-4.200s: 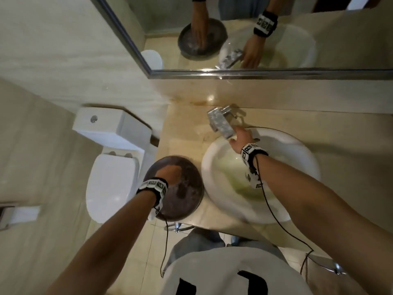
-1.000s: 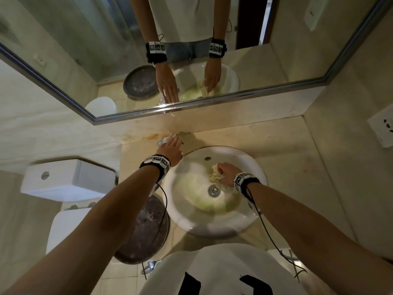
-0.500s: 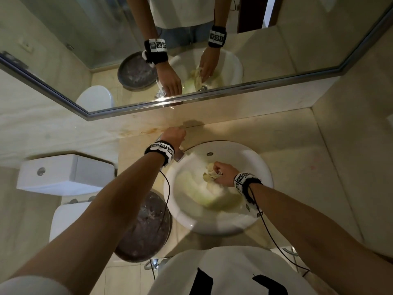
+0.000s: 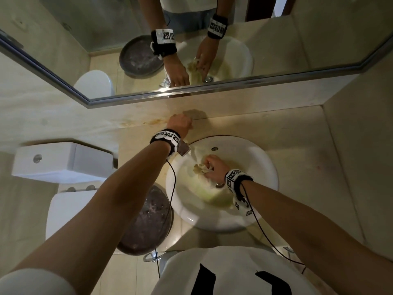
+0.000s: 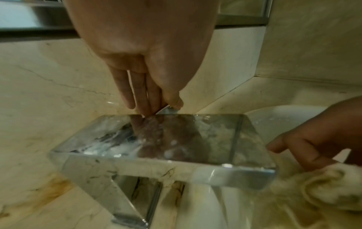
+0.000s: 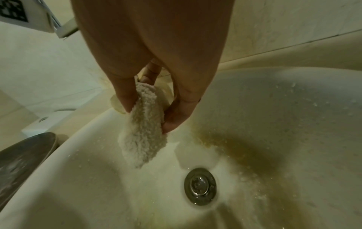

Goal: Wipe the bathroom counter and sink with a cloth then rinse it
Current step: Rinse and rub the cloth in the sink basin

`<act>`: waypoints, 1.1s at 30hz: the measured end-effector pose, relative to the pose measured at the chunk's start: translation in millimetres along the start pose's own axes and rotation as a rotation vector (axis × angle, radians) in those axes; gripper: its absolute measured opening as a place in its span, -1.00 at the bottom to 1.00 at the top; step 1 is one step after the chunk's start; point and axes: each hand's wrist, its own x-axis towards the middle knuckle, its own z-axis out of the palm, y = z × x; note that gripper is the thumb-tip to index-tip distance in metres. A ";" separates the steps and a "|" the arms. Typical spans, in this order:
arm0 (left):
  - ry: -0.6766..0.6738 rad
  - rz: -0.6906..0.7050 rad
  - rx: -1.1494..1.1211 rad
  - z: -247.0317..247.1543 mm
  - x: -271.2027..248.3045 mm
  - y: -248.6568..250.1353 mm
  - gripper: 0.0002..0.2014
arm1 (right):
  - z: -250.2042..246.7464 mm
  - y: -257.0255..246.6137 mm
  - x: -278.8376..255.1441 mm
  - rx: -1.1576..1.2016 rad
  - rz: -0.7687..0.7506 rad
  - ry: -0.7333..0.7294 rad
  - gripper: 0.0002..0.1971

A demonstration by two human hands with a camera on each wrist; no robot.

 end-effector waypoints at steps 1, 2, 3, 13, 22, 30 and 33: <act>0.021 -0.006 -0.006 -1.8 -4.1 2.4 -0.74 | 0.4 -0.6 2.1 0.010 -0.003 0.001 -0.65; 0.054 -0.015 -0.008 -2.9 -10.2 5.4 -0.73 | 1.9 0.5 4.9 0.013 0.016 -0.002 -0.68; 0.109 -0.026 -0.027 -2.3 -18.3 9.1 -0.71 | 1.6 -1.3 6.0 0.012 0.045 -0.015 -0.70; 0.241 -0.023 -0.306 72.4 -170.0 64.8 -0.94 | 11.3 -9.3 24.7 0.891 0.449 0.052 -0.59; -0.310 -0.111 -0.387 150.2 -130.2 73.3 -0.40 | 3.2 50.7 -10.9 -0.194 0.737 0.153 -0.26; -0.607 -0.101 -0.483 206.0 -91.1 99.9 -0.26 | 39.3 109.5 -11.7 -0.370 0.564 -0.131 -0.07; -0.618 -0.063 -0.361 210.9 -92.4 97.6 -0.44 | 47.6 114.0 -15.5 -0.292 0.598 -0.231 -0.14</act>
